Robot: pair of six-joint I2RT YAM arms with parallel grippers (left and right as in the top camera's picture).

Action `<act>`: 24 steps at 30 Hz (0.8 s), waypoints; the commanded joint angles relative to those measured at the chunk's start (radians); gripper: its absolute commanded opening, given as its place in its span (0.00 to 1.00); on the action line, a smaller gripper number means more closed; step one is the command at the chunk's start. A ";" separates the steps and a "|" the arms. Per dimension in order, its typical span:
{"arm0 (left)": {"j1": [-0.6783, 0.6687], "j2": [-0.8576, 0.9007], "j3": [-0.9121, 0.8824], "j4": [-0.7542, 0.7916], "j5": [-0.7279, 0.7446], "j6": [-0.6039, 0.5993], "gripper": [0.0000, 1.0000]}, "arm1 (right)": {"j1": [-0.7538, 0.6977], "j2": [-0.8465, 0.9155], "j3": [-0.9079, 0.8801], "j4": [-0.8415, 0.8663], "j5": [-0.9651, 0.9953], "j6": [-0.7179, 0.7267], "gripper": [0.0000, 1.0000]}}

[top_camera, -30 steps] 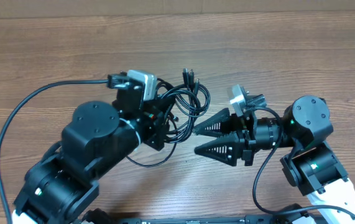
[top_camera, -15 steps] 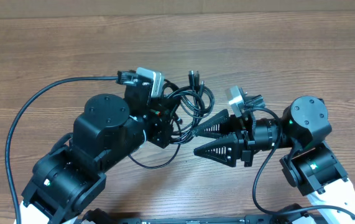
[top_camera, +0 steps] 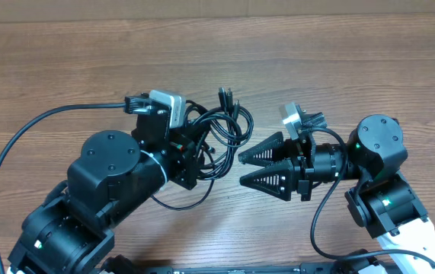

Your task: Untangle cables

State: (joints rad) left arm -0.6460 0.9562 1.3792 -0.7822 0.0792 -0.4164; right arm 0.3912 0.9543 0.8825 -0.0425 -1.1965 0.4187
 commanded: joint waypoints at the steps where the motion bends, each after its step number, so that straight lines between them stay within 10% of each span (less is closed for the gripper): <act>1: 0.005 -0.005 0.009 0.008 0.024 -0.011 0.04 | -0.005 -0.011 0.009 0.004 0.004 0.004 0.51; 24: 0.004 0.107 0.009 0.061 0.159 -0.018 0.04 | -0.005 -0.011 0.009 -0.018 0.005 0.003 0.49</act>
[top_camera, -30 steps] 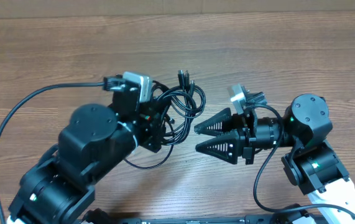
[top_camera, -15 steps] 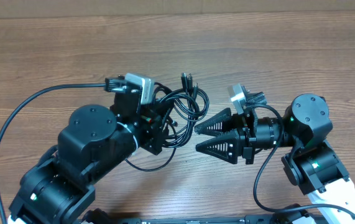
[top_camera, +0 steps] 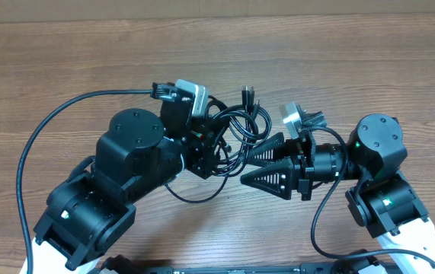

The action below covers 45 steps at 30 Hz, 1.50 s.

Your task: Untangle cables

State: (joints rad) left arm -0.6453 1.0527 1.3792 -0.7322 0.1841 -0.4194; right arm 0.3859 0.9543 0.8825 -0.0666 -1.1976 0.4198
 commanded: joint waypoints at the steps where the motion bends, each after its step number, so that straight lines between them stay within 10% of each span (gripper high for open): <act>1: 0.003 0.011 0.009 0.010 0.053 -0.014 0.04 | 0.001 -0.011 0.009 0.006 0.006 0.002 0.48; 45: 0.005 -0.074 0.009 -0.053 0.033 0.061 0.04 | 0.000 -0.011 0.009 -0.018 0.027 -0.005 0.46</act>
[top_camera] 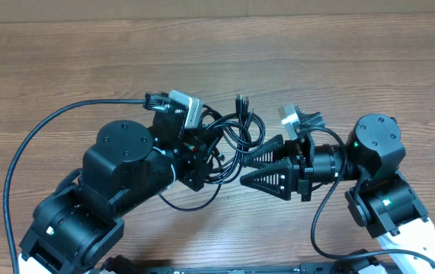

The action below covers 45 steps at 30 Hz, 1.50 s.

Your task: Untangle cables

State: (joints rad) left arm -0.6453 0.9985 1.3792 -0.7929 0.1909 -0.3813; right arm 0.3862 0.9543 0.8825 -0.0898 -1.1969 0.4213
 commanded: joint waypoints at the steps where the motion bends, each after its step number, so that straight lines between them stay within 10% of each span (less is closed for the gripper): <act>1: 0.005 -0.020 0.009 0.008 0.033 0.023 0.04 | -0.001 -0.011 0.009 0.006 0.029 -0.007 0.46; 45: 0.003 0.016 0.009 0.074 0.240 0.007 0.04 | 0.000 -0.010 0.009 0.032 0.164 -0.026 0.47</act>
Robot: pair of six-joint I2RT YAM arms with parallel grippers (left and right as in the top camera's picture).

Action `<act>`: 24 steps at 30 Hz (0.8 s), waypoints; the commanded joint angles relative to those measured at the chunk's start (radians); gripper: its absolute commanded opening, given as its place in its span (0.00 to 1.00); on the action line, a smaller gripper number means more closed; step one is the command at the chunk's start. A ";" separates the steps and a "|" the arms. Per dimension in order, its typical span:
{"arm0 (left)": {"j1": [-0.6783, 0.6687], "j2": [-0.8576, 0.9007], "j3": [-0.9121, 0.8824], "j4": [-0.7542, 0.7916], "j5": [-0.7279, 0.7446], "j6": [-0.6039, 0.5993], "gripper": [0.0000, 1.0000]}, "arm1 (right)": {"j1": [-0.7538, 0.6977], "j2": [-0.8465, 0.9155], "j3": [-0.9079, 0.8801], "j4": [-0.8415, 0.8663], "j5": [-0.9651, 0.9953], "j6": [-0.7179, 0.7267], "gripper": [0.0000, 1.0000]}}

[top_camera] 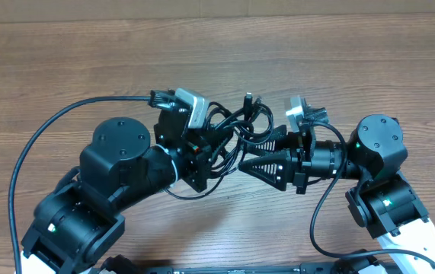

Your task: Untangle cables

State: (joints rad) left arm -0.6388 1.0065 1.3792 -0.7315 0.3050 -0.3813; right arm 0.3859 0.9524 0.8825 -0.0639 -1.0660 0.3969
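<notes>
A tangle of black cables (236, 129) hangs between the two arms above the wooden table (339, 61), a plug end (248, 99) sticking up from it. My left gripper (204, 158) is buried in the tangle's left side, its fingers mostly hidden by strands, and seems shut on the cables. From the right, my right gripper (246, 156) reaches into the tangle with its jaws apart. Its lower finger (269, 167) shows plainly. Cable loops lie across the upper finger (269, 141).
A thick black lead (57, 125) curves from the left wrist camera (190, 106) down the left side of the table. The right arm's own lead (320, 213) loops near the front edge. Bare wood lies behind both arms.
My right gripper has moved left and slightly up into the tangle, so loops now lie over its upper finger. The left arm and the tangle shifted a little to the right.
The left gripper first held the tangle left of the open, waiting right gripper. It then carried the tangle right and close to the right fingers, then drew back left a little. Now the right gripper has come in among the loops.
</notes>
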 commanded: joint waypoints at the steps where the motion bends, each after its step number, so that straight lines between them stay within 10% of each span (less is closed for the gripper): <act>1: -0.003 0.009 0.009 0.013 0.131 0.008 0.04 | -0.001 -0.008 0.009 0.006 0.034 -0.002 0.47; 24: -0.003 0.005 0.009 -0.013 0.176 0.019 0.04 | -0.002 0.037 0.009 0.011 0.090 -0.005 0.56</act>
State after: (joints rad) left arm -0.6338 1.0176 1.3792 -0.7414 0.3672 -0.3775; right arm 0.3870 0.9764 0.8825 -0.0639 -1.0546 0.3965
